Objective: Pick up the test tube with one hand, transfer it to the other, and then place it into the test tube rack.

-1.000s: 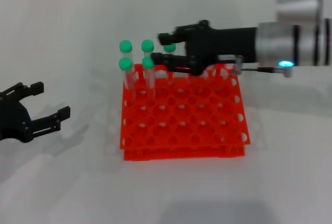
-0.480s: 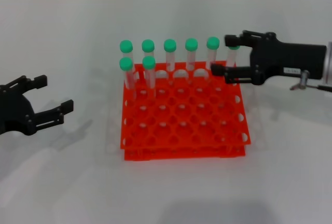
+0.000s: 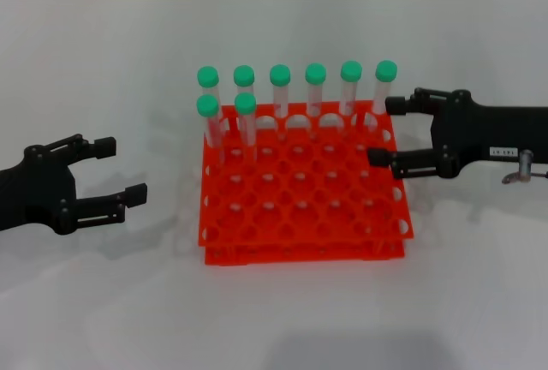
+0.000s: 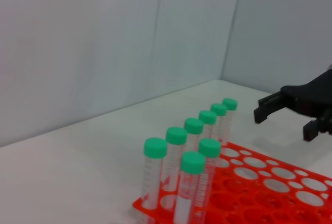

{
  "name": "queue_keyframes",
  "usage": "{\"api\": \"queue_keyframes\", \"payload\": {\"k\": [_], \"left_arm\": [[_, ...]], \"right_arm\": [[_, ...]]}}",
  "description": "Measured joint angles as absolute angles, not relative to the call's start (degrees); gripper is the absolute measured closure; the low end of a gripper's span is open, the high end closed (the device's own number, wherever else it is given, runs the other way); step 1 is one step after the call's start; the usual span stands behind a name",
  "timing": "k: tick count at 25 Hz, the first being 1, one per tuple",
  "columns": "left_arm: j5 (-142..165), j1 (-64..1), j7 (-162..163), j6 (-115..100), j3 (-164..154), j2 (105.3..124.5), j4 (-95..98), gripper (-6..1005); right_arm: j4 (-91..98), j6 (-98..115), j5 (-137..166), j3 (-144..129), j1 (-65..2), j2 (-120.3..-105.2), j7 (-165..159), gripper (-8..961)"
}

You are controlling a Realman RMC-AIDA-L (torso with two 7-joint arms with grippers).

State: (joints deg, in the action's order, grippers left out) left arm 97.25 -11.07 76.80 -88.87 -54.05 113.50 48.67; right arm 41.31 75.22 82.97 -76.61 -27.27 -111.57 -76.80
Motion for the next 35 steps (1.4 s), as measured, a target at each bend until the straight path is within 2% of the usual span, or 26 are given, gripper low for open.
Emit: {"api": "queue_keyframes", "payload": {"k": [12, 35], "left_arm": [[100.0, -13.6, 77.1, -92.2, -54.0, 112.62, 47.4, 113], [101.6, -14.9, 78.1, -93.4, -53.5, 112.63, 47.7, 113]], "right_arm": [[40.9, 74.8, 87.3, -76.5, -27.0, -112.00, -78.8, 78], [40.2, 74.8, 88.9, -76.6, -26.9, -112.06, -78.8, 78]]}}
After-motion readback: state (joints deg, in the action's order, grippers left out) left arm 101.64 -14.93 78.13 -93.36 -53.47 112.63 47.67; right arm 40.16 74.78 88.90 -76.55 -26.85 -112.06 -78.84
